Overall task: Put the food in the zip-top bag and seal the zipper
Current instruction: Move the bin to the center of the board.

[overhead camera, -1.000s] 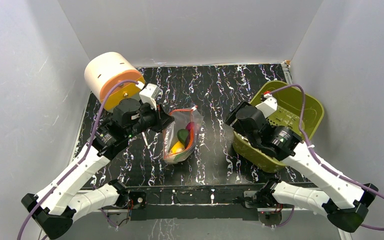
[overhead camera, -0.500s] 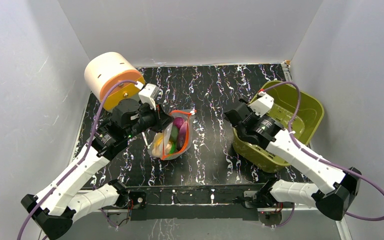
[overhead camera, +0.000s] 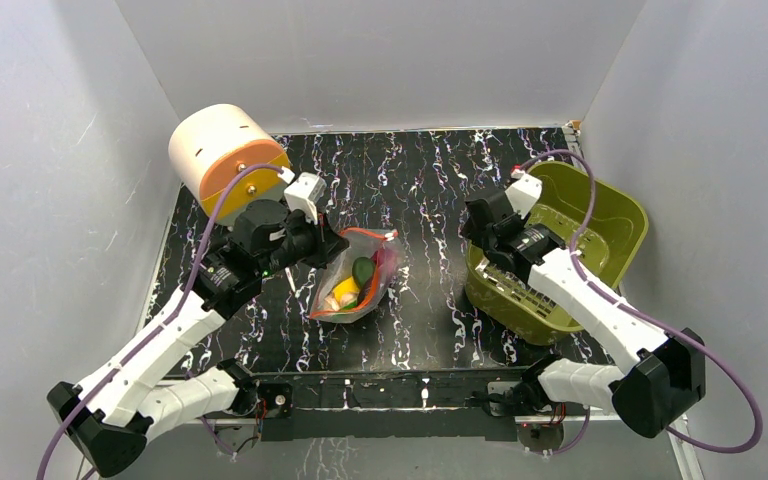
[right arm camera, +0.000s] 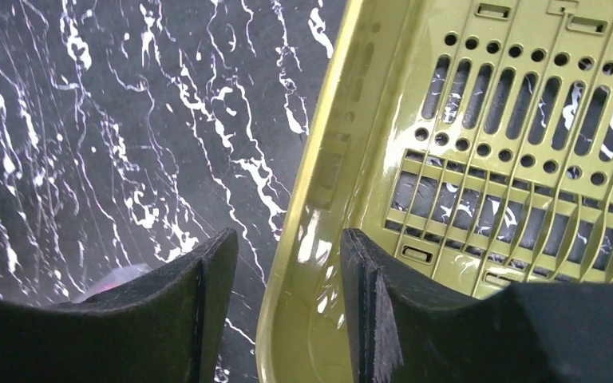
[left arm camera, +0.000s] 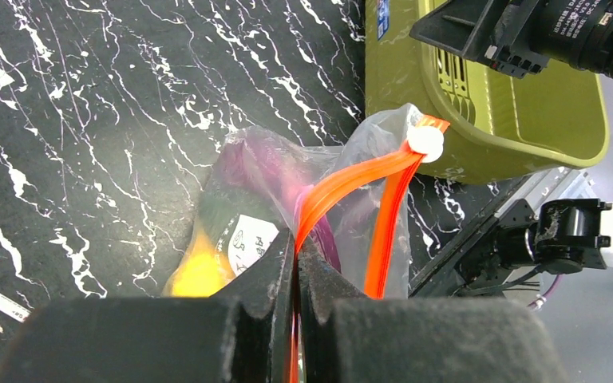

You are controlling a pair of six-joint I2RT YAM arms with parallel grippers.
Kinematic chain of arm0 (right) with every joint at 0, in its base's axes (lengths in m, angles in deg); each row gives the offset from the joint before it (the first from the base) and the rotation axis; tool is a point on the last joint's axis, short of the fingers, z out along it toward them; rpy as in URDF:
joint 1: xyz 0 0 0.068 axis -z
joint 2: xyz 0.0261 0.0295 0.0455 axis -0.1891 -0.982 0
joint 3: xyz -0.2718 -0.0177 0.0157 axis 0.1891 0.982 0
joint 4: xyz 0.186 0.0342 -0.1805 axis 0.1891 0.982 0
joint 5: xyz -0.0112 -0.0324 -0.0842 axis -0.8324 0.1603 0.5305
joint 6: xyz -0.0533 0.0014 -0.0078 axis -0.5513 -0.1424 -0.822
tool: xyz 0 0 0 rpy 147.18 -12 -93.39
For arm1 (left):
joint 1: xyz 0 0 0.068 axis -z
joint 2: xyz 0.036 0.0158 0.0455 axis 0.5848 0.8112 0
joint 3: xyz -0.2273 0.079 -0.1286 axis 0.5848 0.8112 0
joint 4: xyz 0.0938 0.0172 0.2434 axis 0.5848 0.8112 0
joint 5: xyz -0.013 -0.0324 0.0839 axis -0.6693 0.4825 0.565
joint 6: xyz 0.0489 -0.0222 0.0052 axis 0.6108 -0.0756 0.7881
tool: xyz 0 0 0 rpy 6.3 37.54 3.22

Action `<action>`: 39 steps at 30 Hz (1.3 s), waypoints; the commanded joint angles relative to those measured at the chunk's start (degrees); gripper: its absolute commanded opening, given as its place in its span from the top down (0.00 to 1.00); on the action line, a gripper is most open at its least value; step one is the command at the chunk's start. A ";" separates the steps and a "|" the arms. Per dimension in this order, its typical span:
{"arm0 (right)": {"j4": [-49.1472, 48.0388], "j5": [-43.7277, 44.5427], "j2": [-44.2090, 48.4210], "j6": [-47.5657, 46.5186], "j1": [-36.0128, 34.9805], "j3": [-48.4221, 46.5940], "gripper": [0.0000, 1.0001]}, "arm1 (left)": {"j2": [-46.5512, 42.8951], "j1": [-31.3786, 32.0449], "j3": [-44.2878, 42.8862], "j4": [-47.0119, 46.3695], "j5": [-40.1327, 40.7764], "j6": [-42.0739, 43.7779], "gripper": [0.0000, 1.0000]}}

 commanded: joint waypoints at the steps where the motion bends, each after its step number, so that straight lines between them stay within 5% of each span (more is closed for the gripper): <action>1: -7.85 -2.27 0.28 -13.62 0.09 0.99 0.54 | 0.06 0.28 -1.62 -0.92 0.79 2.30 1.00; 10: -13.85 -15.30 0.60 -25.63 -0.03 1.49 0.73 | 4.09 0.26 -6.43 5.29 2.82 7.23 1.00; 25: -7.08 -40.65 3.06 -51.16 -0.45 0.44 0.79 | 9.73 0.26 -8.70 8.14 13.03 -11.41 1.00; 36: -6.01 -42.10 8.34 -57.54 -0.08 7.60 0.78 | 20.30 0.18 -19.18 16.00 12.92 -7.71 1.00; 39: -7.19 -35.19 7.68 -54.80 -0.12 5.50 0.65 | 21.77 0.17 -21.33 16.92 13.30 -6.56 1.00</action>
